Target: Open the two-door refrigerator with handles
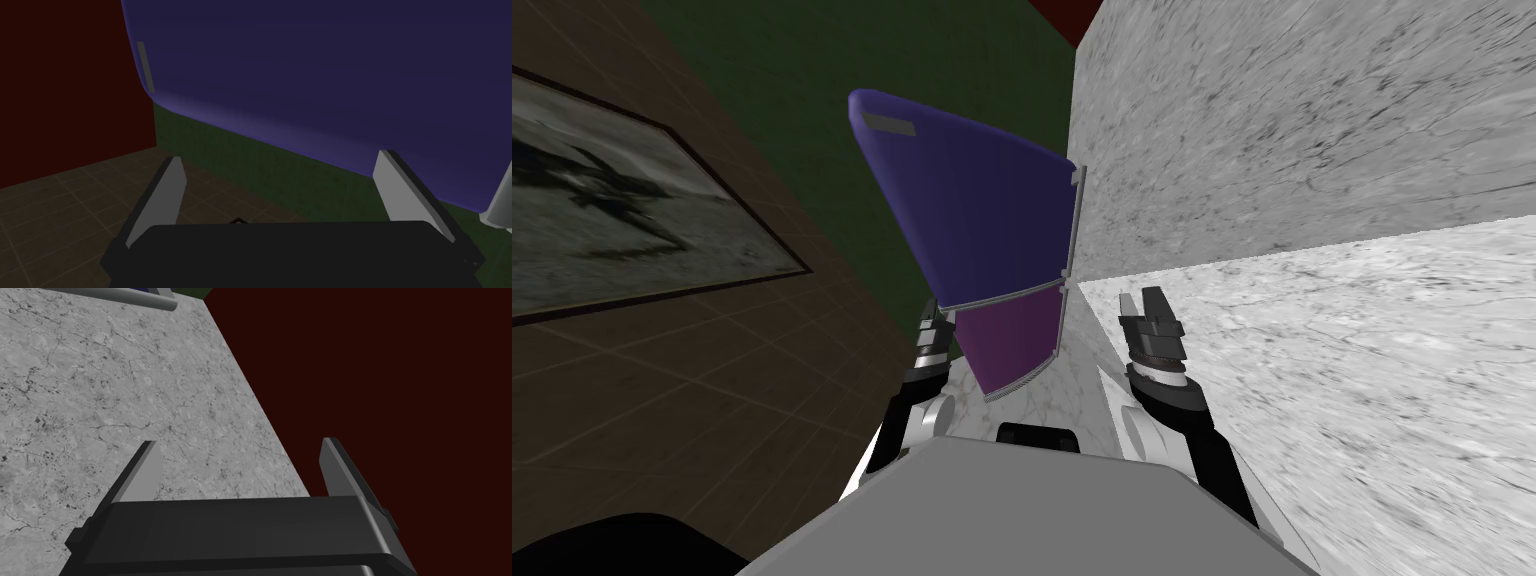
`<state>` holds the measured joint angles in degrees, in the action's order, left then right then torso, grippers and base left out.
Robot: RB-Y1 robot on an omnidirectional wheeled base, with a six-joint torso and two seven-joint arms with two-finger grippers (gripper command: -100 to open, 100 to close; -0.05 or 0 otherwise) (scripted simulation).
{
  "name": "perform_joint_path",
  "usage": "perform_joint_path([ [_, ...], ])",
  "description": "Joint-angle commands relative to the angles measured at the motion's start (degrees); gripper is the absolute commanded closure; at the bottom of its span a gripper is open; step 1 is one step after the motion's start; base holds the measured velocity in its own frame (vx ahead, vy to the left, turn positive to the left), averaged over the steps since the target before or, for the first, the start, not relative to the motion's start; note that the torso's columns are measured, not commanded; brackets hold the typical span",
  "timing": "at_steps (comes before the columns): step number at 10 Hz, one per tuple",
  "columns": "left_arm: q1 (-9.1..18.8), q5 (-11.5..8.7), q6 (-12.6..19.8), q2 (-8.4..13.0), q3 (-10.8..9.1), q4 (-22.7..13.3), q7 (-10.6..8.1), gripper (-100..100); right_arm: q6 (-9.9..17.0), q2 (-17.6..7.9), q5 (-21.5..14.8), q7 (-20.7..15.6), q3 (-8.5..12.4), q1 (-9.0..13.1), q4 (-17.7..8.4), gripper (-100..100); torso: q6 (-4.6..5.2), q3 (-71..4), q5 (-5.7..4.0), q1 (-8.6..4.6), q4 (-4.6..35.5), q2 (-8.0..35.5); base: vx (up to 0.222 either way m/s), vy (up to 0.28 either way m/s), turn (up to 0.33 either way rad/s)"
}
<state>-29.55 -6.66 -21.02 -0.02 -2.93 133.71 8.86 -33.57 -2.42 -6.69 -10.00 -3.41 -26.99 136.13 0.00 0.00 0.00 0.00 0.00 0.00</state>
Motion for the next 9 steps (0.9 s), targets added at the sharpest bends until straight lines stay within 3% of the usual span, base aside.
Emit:
perform_joint_path([
  [1, 0.0, 0.0, 0.0, 0.0, 0.00, 0.0, 0.00, 0, 0.0, 0.0, 0.0, 0.0, 0.0, 0.0, 0.0, 0, 0.00, -4.7, 0.00, 0.00, 2.3, 2.3, 0.000, 0.000, 0.000],
  [9, 0.0, 0.0, 0.0, 0.0, 0.00, 0.0, 0.00, 0, 0.0, 0.0, 0.0, 0.0, 0.0, 0.0, 0.0, 0, 0.00, -70.7, 0.00, 0.00, 35.4, 35.4, 0.000, 0.000, 0.000],
])
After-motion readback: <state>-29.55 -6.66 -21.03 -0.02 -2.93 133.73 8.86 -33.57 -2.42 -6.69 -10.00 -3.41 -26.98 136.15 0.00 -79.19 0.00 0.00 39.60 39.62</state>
